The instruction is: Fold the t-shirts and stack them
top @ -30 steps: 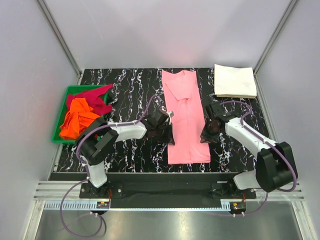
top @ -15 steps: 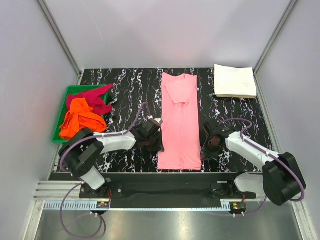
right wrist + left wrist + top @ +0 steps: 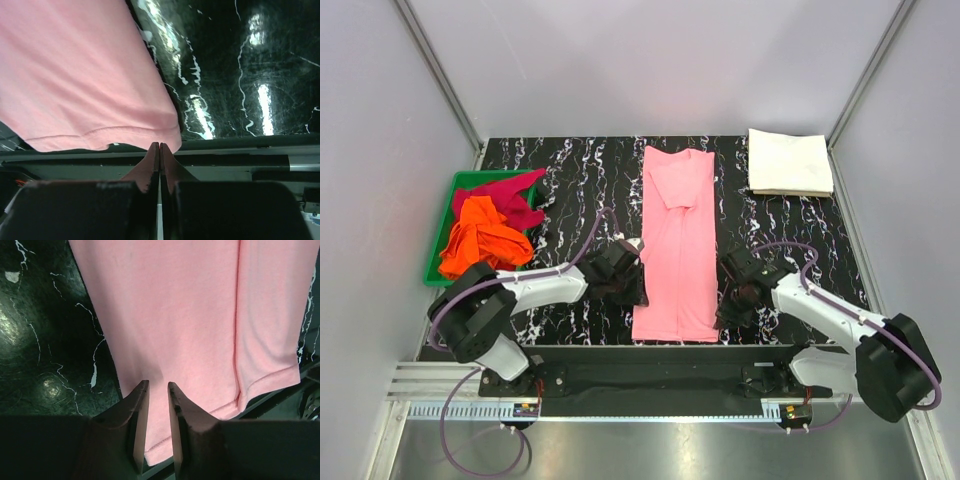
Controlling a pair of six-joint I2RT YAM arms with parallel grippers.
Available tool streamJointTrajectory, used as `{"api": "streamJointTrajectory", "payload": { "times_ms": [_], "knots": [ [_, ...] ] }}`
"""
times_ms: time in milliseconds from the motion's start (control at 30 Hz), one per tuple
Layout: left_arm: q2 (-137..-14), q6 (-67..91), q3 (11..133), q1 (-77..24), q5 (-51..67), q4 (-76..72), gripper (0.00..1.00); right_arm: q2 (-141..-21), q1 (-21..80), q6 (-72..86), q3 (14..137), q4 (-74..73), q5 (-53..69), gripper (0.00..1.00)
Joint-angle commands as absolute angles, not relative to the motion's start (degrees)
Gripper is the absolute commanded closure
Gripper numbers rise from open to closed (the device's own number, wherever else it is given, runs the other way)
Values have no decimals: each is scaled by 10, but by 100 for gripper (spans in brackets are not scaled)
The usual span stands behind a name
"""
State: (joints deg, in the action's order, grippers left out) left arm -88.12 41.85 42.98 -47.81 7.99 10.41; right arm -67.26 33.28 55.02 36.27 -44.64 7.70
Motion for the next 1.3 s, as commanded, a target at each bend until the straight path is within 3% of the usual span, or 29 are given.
{"api": "streamJointTrajectory", "payload": {
  "times_ms": [0,433,767,1133,1267],
  "knots": [
    [-857,409,450,-482,91,98,73,-662,349,573,347,-445,83,100],
    [-831,402,456,-482,72,125,71,-703,390,593,330,-414,69,100],
    [-813,393,475,-482,69,154,70,-762,424,584,383,-492,4,100],
    [-813,383,490,-483,86,160,67,-675,425,591,425,-495,13,100],
    [-801,386,483,-483,87,158,66,-699,425,593,425,-493,4,100]
  ]
}}
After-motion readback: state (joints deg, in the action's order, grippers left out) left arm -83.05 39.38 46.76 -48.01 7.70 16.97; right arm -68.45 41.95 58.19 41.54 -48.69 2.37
